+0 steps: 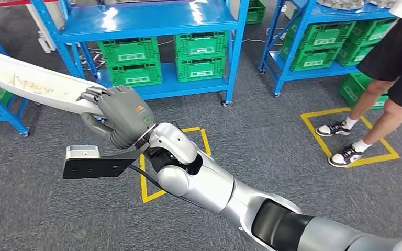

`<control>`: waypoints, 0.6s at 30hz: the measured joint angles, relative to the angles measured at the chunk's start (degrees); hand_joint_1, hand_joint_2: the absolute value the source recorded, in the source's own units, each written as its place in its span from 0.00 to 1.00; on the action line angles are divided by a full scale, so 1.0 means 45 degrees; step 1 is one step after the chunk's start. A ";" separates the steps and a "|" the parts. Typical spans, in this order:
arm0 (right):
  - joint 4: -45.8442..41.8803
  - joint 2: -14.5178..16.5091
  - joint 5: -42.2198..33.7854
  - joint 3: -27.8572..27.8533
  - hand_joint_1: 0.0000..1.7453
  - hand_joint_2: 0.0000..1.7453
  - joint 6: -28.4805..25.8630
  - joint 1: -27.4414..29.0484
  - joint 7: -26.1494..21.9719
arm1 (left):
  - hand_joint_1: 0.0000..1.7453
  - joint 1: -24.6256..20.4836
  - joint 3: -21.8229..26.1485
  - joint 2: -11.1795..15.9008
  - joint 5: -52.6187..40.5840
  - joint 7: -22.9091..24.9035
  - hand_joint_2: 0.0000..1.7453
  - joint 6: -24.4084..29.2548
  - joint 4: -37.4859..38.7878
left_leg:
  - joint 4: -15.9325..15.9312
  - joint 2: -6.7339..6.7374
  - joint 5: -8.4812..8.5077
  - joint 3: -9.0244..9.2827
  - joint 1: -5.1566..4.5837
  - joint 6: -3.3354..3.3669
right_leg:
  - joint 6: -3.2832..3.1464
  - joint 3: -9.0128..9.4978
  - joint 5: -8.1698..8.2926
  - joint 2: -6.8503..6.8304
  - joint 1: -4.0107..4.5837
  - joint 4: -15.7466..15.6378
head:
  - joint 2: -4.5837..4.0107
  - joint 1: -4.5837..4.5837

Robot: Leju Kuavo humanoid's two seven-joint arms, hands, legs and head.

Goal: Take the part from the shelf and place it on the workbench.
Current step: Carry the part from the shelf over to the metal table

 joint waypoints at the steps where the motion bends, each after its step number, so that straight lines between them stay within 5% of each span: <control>1: 0.0027 -0.0024 0.0000 0.0004 1.00 1.00 0.0002 0.0025 0.0005 | 0.00 -0.0009 0.0000 0.0002 0.0000 -0.0005 1.00 0.0000 0.0000 | 0.0007 -0.0158 0.0024 -0.0040 -0.0003 0.0029 | 0.0018 -0.0381 -0.0337 0.0155 -0.0005 0.0801 | 0.0000 0.0010; 3: 0.0073 -0.0053 0.0000 0.0016 1.00 1.00 0.0002 0.0075 0.0010 | 0.00 0.0011 0.0000 0.0005 0.0001 -0.0010 1.00 0.0000 0.0000 | 0.0042 -0.0514 0.0059 -0.0104 -0.0011 0.0027 | 0.0007 -0.0661 -0.0348 0.0250 -0.0008 0.1360 | 0.0000 0.0006; 5: 0.0089 -0.0058 -0.0002 0.0027 1.00 1.00 -0.0007 0.0092 0.0007 | 0.00 0.0034 0.0000 0.0005 0.0005 -0.0016 1.00 0.0000 0.0001 | 0.0104 -0.0889 0.0073 -0.0132 -0.0009 -0.0011 | -0.0071 -0.0014 0.0465 0.0451 -0.0026 0.0069 | 0.0000 0.0007; 7: 0.0091 -0.0067 -0.0013 0.0030 1.00 1.00 -0.0022 0.0099 0.0004 | 0.00 0.0026 0.0000 -0.0007 0.0011 -0.0027 1.00 0.0000 0.0002 | 0.0184 -0.1232 0.0079 -0.0201 -0.0022 -0.0113 | -0.0167 0.0767 0.1062 0.0980 -0.0062 -0.1529 | 0.0000 0.0005; 9: 0.0093 -0.0075 -0.0023 0.0033 1.00 1.00 -0.0029 0.0115 0.0008 | 0.00 0.0041 0.0000 -0.0011 0.0015 -0.0035 1.00 0.0000 0.0001 | 0.0192 -0.1514 0.0131 -0.0313 0.0000 -0.0300 | -0.0231 0.0984 0.1132 0.1204 -0.0040 -0.2072 | 0.0000 0.0001; 11: 0.0095 -0.0051 -0.0029 0.0039 1.00 1.00 -0.0035 0.0117 0.0012 | 0.00 0.0101 0.0000 0.0017 0.0015 -0.0034 1.00 0.0000 0.0000 | 0.0136 -0.1666 0.0205 -0.0401 0.0043 -0.0488 | -0.0347 0.0995 0.1215 0.0911 -0.0040 -0.2166 | 0.0000 0.0001; 13: 0.0095 -0.0013 -0.0034 0.0049 1.00 1.00 -0.0047 0.0111 0.0001 | 0.00 0.0116 0.0001 0.0027 0.0015 -0.0032 1.00 -0.0001 0.0005 | 0.0504 -0.1113 -0.0029 -0.0617 0.0009 -0.0618 | -0.0521 0.1053 0.1301 0.0584 -0.0086 -0.2300 | 0.0000 -0.0066; 15: 0.0099 -0.0008 -0.0034 0.0055 1.00 1.00 -0.0052 0.0125 0.0002 | 0.00 0.0072 0.0001 0.0016 0.0016 -0.0034 1.00 -0.0002 0.0010 | 0.1851 -0.0326 -0.0763 -0.1238 -0.0008 -0.0724 | -0.0625 0.1074 0.1319 0.0238 -0.0072 -0.2352 | 0.0000 -0.0132; 17: 0.0104 -0.0018 -0.0035 0.0061 1.00 1.00 -0.0049 0.0162 0.0011 | 0.00 0.0063 0.0001 0.0017 0.0016 -0.0025 1.00 -0.0001 0.0008 | 0.3327 -0.0077 -0.1359 -0.1902 0.0035 -0.0825 | -0.0652 0.1064 0.1307 -0.0127 -0.0050 -0.2349 | 0.0000 -0.0136; 18: 0.0104 -0.0019 -0.0035 0.0064 1.00 1.00 -0.0051 0.0182 0.0008 | 0.00 0.0077 0.0002 0.0021 0.0015 -0.0015 1.00 -0.0001 0.0007 | 0.3548 -0.0032 -0.1353 -0.1977 0.0051 -0.0856 | -0.0650 0.1061 0.1300 -0.0299 -0.0047 -0.2347 | 0.0000 -0.0138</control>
